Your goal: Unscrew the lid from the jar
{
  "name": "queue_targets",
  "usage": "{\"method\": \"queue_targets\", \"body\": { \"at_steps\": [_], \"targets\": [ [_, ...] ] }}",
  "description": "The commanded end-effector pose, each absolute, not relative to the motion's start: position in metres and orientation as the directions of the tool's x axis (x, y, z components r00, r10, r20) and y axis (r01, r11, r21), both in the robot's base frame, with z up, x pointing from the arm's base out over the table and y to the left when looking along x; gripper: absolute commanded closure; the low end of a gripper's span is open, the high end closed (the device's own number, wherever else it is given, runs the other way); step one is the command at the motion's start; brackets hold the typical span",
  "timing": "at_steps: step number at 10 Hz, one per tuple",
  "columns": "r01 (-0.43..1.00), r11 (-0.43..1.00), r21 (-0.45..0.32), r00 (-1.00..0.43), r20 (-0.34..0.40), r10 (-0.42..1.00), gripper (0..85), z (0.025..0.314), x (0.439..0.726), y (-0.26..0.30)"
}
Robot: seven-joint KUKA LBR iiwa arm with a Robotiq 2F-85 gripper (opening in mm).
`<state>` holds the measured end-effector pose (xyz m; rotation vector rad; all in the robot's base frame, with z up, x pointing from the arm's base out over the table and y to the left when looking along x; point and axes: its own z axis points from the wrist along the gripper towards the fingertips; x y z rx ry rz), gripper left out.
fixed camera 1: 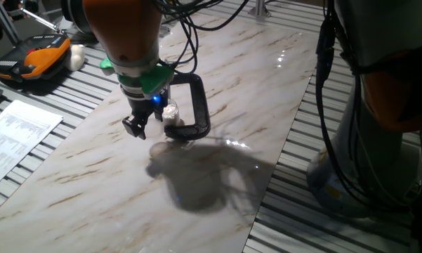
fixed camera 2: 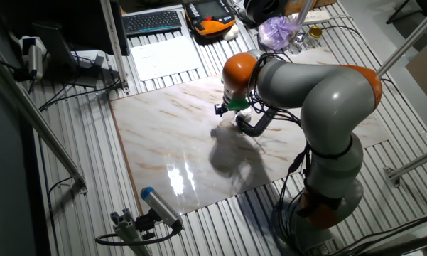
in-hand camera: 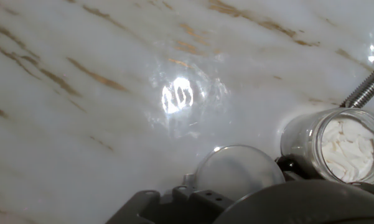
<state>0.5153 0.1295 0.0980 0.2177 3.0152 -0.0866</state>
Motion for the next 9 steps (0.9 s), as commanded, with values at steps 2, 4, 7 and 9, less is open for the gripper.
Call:
{"method": "queue_targets", "body": {
  "at_steps": [2, 4, 7, 9],
  "targets": [
    [0.151, 0.988, -0.042, -0.982, -0.123, 0.145, 85.0, 0.095, 0.516, 0.130],
    [0.154, 0.987, -0.041, -0.981, -0.123, 0.148, 85.0, 0.092, 0.517, 0.130],
    [0.159, 0.986, -0.041, -0.979, -0.132, 0.152, 85.0, 0.082, 0.518, 0.130],
    [0.164, 0.986, -0.041, -0.978, -0.137, 0.157, 85.0, 0.078, 0.518, 0.130]
  ]
}}
